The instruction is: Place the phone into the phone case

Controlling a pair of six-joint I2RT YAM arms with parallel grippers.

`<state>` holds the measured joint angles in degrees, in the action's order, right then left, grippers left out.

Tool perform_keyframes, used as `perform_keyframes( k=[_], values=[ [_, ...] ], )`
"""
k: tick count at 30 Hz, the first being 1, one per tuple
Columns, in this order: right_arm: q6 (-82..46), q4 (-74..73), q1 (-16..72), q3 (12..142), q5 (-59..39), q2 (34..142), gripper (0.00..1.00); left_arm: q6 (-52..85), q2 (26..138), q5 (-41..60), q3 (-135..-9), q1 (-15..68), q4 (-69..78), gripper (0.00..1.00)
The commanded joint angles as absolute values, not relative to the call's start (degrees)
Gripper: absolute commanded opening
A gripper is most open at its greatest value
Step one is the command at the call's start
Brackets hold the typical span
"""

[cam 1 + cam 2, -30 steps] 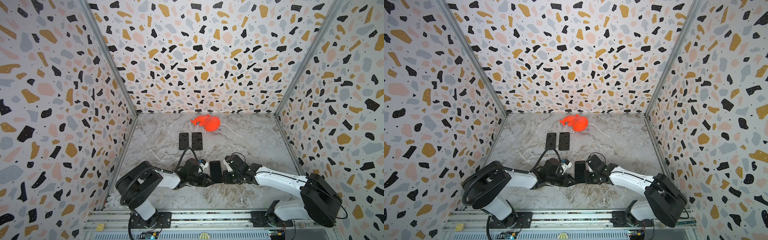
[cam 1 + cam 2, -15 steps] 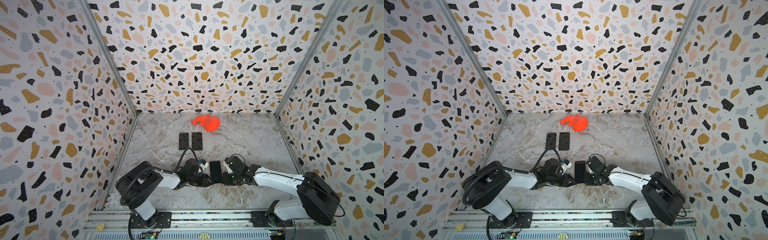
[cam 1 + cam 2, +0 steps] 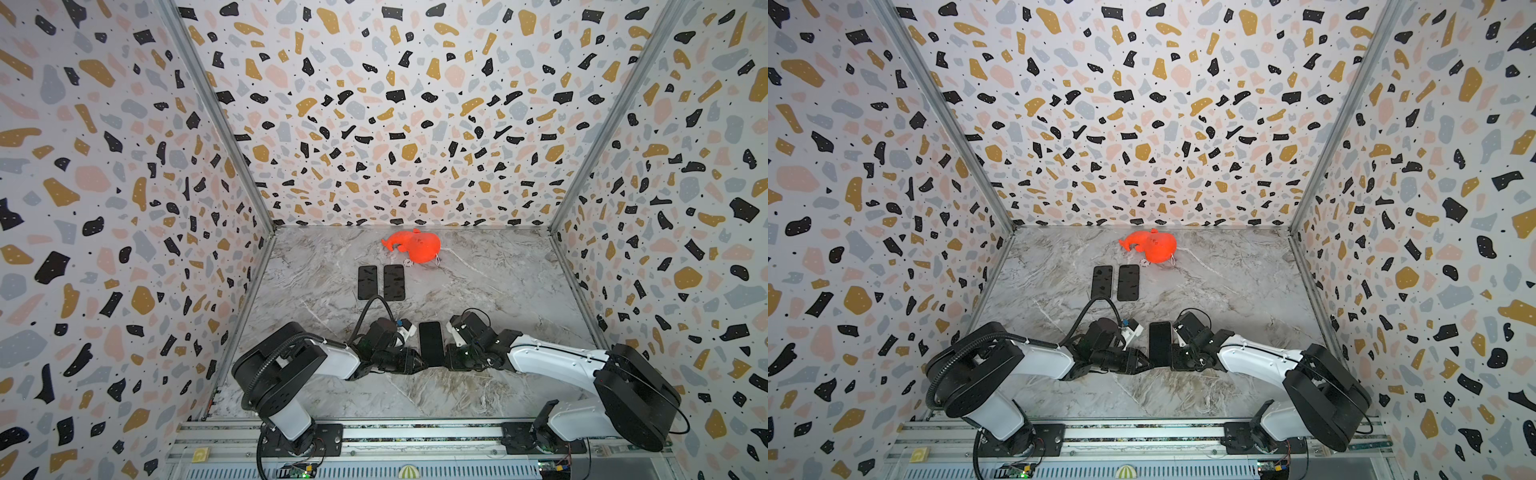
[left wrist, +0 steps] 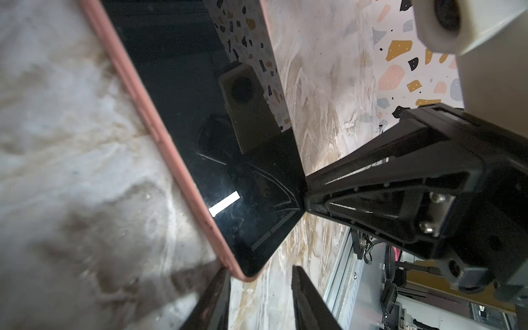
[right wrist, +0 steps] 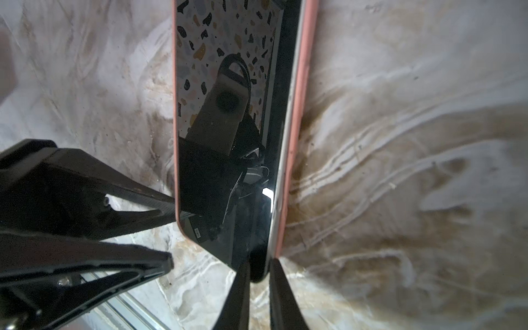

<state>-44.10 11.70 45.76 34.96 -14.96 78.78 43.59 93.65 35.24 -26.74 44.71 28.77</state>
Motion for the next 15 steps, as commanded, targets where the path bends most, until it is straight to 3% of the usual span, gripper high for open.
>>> perform_keyframes(
  k=[1,15],
  values=[
    [-44.4,8.3,46.6,33.7,-18.5,80.2,0.13,43.8,95.8,35.0,-25.1,45.7,26.4,0.39],
    [-44.9,7.0,46.5,32.9,-19.2,82.0,0.10,44.0,96.1,35.2,-25.1,45.9,27.0,0.39]
  ],
)
